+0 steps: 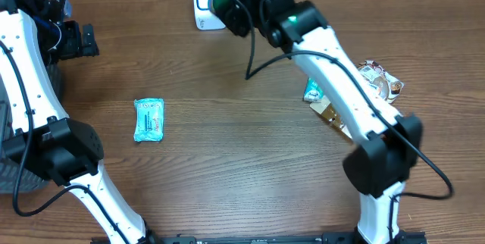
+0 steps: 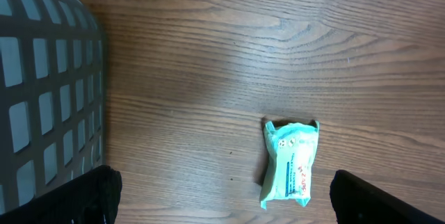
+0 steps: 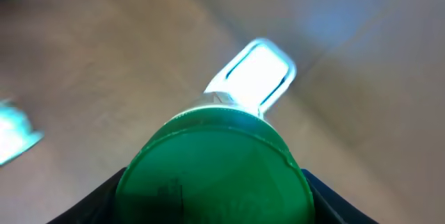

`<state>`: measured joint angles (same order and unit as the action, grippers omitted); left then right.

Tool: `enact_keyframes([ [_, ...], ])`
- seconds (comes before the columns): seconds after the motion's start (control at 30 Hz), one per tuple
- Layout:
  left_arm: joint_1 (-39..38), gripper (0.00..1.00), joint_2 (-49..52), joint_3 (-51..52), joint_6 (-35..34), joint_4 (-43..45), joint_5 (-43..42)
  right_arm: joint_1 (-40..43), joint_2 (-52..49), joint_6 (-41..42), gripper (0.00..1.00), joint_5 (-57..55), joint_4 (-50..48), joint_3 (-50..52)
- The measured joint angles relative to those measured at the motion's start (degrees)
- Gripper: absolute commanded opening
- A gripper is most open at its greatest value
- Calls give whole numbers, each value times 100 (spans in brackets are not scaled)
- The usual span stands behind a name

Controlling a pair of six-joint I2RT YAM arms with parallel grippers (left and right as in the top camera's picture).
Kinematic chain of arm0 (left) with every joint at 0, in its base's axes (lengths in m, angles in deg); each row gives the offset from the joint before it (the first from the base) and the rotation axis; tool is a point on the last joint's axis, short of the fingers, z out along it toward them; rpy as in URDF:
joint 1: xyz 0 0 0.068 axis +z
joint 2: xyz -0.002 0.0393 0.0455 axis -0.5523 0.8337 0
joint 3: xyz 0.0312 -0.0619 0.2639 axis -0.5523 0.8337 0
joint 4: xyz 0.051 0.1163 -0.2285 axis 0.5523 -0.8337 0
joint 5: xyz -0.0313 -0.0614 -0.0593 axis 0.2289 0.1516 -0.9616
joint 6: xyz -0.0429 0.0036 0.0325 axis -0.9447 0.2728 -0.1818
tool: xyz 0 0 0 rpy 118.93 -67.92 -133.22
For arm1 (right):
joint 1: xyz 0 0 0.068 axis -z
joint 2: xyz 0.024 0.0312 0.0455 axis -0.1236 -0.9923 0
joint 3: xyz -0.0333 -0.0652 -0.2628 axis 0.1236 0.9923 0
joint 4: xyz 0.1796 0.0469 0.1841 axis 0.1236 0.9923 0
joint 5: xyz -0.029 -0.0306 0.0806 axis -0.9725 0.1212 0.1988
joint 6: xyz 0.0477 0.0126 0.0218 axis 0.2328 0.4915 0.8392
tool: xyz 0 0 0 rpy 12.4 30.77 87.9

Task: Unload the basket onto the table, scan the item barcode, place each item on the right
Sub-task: 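Carry the jar right and set it down beside the grain bag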

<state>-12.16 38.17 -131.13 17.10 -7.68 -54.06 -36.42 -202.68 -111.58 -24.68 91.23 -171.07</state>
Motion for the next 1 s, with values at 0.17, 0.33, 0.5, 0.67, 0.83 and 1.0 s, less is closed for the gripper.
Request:
enact_keyframes([
  [0.17, 0, 100, 0, 0, 0, -2, 2, 39, -74, 328, 46, 122, 1729, -4],
  [0.33, 0, 100, 0, 0, 0, 0, 2, 212, -411, 424, 45, 125, 2653, 9],
  [0.5, 0, 100, 0, 0, 0, 0, 2, 479, -704, 463, 45, -92, 2750, 9],
  [0.67, 0, 100, 0, 0, 0, 0, 2, 874, -1095, 485, 42, -273, 2732, 9],
  [0.83, 0, 100, 0, 0, 0, 0, 2, 1228, -1425, 507, 42, -365, 2739, 9],
  [1.0, 0, 100, 0, 0, 0, 0, 0, 1513, -1451, 570, 42, -385, 2802, 9],
])
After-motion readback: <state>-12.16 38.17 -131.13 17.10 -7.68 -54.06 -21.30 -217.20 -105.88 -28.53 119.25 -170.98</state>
